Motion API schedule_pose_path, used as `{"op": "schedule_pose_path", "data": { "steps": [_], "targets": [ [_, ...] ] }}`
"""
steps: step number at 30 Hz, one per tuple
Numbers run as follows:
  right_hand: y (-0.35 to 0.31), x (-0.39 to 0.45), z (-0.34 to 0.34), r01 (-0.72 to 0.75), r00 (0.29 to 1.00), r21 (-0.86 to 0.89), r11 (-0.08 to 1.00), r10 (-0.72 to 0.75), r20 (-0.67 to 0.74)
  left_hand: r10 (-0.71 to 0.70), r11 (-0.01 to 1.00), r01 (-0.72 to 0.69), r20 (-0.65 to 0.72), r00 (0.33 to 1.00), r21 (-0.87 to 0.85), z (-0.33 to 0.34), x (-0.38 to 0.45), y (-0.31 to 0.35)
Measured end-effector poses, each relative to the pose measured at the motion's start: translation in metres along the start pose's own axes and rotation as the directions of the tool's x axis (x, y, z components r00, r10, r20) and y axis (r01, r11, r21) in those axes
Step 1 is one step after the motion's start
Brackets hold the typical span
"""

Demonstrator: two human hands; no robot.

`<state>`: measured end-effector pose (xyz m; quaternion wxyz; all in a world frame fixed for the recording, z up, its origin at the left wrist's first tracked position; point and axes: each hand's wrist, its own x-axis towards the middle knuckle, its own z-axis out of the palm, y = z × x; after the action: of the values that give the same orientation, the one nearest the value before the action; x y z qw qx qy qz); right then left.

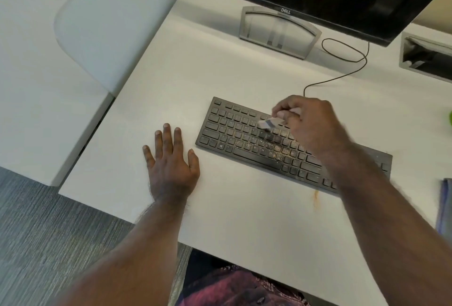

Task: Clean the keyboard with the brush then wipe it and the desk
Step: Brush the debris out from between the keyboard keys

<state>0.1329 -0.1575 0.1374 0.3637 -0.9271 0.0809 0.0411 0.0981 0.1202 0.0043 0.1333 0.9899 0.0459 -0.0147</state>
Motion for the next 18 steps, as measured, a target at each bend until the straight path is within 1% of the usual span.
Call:
{"op": "schedule_pose_path", "data": {
  "steps": [3,6,9,15,18],
  "targets": [
    [0.009,0.0,-0.022,-0.061,0.998,-0.012,0.998,0.061,-0.027,0.008,1.0,-0.008,-0.013,1.0,0.001,0.0,0.0,0.0],
    [0.013,-0.004,-0.031,-0.057,0.998,-0.036,0.998,0.056,-0.03,0.005,1.0,-0.005,-0.014,1.0,0.0,0.0,0.0,0.001],
    [0.015,-0.006,-0.022,-0.058,0.998,-0.037,0.998,0.058,0.007,0.003,1.0,-0.003,-0.021,1.0,-0.003,0.0,0.0,0.0],
    [-0.003,-0.008,0.009,0.033,0.999,0.04,0.999,-0.034,0.024,0.001,1.0,-0.001,0.012,1.0,0.013,0.0,0.001,0.0],
    [-0.009,-0.009,0.011,0.066,0.998,0.087,0.994,-0.066,-0.012,0.0,1.0,-0.001,0.017,1.0,0.018,0.0,0.001,0.0]
  ]
}}
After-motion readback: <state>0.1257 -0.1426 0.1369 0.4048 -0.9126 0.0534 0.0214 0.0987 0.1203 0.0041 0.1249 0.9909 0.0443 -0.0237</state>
